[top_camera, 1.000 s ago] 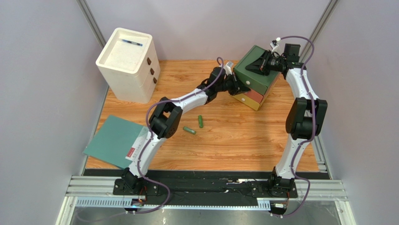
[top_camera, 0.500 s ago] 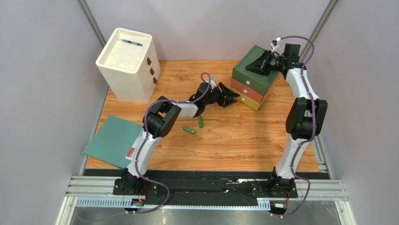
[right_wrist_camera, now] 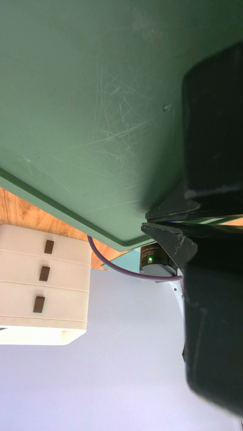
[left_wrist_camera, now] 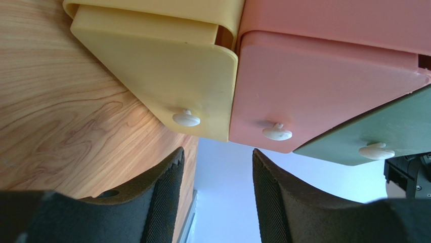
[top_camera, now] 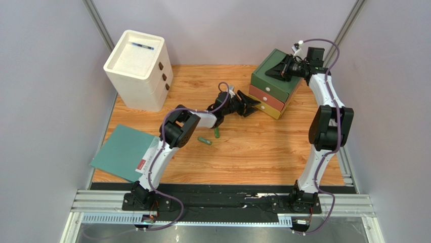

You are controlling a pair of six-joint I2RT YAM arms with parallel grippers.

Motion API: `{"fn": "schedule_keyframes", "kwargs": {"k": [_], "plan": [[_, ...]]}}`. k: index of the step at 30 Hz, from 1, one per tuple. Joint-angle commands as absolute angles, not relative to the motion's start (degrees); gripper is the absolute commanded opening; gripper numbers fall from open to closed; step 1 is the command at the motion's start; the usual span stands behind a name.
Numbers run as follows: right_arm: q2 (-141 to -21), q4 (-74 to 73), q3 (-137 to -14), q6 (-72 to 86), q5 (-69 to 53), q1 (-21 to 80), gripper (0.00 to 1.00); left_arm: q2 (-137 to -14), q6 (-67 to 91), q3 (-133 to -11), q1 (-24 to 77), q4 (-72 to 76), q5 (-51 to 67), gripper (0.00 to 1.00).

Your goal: Organize the makeup

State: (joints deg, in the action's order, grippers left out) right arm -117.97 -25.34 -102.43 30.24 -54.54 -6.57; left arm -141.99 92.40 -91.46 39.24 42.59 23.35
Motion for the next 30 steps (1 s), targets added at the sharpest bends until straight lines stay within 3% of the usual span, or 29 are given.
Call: {"fn": "schedule_keyframes", "kwargs": {"k": [1, 22, 30], "plan": [[-129.99, -37.18, -93.96, 23.73, -42.19, -6.86, 0.10, -143.26, 94.57, -93.69, 39.99, 42.89, 21.71, 0.58], [-130.34, -36.83, -93.69, 23.91, -42.54, -6.94, 0.10, -151.26, 101.33, -99.41, 41.84, 42.28, 17.58, 0.50], [-130.52, -36.65, -93.60, 23.91, -42.71, -7.03, 0.10, -153.37, 105.12, -99.58, 42.19, 45.26, 14.94, 0.42]]}}
